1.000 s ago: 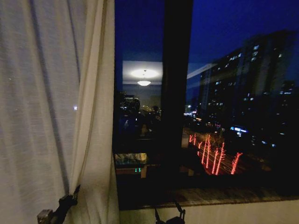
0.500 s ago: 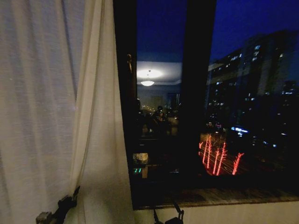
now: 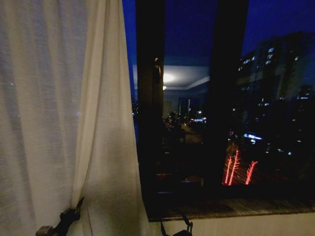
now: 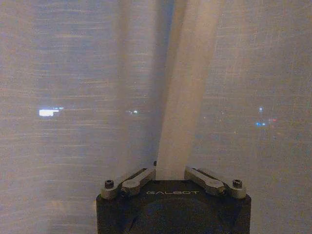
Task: Open the curtains by pulling them apart, changing their state from closed to fully open.
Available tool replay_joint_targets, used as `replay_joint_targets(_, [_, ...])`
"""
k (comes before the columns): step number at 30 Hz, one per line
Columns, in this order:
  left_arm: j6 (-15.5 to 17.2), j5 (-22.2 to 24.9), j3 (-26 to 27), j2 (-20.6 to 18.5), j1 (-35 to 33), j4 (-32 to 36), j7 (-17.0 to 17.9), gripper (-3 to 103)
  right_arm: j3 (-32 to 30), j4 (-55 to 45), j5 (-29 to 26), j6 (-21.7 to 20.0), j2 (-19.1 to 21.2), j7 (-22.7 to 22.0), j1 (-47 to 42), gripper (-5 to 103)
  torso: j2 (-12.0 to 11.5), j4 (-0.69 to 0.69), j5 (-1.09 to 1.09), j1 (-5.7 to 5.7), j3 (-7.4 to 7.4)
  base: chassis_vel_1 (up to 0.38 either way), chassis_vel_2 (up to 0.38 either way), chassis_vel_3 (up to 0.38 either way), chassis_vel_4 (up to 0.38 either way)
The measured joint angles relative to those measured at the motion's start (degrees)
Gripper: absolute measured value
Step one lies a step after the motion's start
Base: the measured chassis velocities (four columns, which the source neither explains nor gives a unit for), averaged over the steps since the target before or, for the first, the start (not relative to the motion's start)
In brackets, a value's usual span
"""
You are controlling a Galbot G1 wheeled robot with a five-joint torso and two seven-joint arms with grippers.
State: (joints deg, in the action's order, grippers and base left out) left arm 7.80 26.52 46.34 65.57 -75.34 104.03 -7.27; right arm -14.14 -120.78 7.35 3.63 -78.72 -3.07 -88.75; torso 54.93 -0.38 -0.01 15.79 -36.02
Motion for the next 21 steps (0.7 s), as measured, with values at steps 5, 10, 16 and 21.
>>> replay_joint_targets(5, [0.0,0.0,-0.5,2.7,1.3,0.1,0.4,0,0.2,-0.3,0.0,0.1,0.0,0.0,-0.3,100,0.0,0.0,-0.01,0.0,0.0,0.238,0.221,-0.232,-0.226])
replay_joint_targets(10, [2.4,0.4,-0.5,7.6,2.0,2.1,1.2,0,0.1,-0.4,0.0,0.1,0.0,0.0,-0.3,100,0.0,-0.01,0.0,0.01,0.0,0.201,0.198,-0.218,-0.216])
replay_joint_targets(16, [3.3,0.2,-0.5,12.2,2.8,3.0,1.6,0,0.1,-0.2,-0.2,0.1,0.0,0.0,-0.2,100,0.0,-0.01,0.01,0.01,0.0,0.206,0.201,-0.198,-0.215])
replay_joint_targets(21, [3.2,-1.2,-0.6,13.9,2.6,3.2,1.4,0,0.1,-0.3,-0.4,0.1,0.0,0.0,-0.1,100,0.0,-0.01,-0.01,0.01,0.0,0.196,0.227,-0.219,-0.221])
